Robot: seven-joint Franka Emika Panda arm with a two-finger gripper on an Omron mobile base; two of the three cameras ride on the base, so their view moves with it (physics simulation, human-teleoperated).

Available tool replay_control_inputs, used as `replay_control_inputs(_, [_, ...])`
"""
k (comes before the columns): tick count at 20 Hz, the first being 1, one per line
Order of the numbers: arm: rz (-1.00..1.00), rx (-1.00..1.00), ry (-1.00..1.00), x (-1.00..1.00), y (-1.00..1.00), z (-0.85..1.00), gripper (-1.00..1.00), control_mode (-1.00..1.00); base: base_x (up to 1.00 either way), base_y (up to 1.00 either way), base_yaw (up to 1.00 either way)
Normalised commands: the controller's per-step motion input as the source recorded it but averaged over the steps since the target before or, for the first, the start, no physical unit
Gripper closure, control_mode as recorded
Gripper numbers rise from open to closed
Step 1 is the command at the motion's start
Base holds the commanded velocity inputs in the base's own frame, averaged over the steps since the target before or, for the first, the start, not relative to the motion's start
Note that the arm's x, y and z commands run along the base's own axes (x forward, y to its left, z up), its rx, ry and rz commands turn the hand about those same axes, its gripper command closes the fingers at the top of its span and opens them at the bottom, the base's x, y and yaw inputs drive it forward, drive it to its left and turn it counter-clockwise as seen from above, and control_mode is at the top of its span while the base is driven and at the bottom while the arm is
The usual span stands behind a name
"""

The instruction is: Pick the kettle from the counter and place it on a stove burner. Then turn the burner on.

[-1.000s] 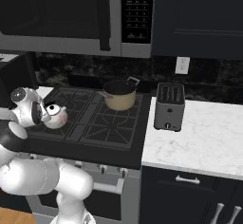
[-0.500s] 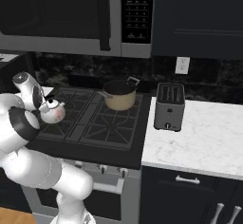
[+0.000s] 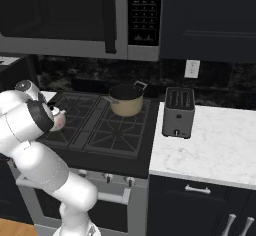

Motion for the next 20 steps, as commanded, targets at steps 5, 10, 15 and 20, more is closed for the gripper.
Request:
replay_control_inputs(5, [0.00,0.00,0.00,0.01,0.00,-0.05,-1.00,-1.00,0.00,0.00,0.00])
replay_control_inputs(10, [0.00,0.00,-0.01,0.00,0.05,0.25,-1.00,-1.00,0.00,0.00,0.00])
replay_control_inputs(15, [-0.01,0.00,-0.11,-0.21,0.10,0.85,-1.00,-1.00,0.00,0.00,0.00])
replay_control_inputs(20, [0.02,-0.01,-0.14,-0.87,-0.05,0.30,-1.00,-1.00,0.00,0.00,0.00])
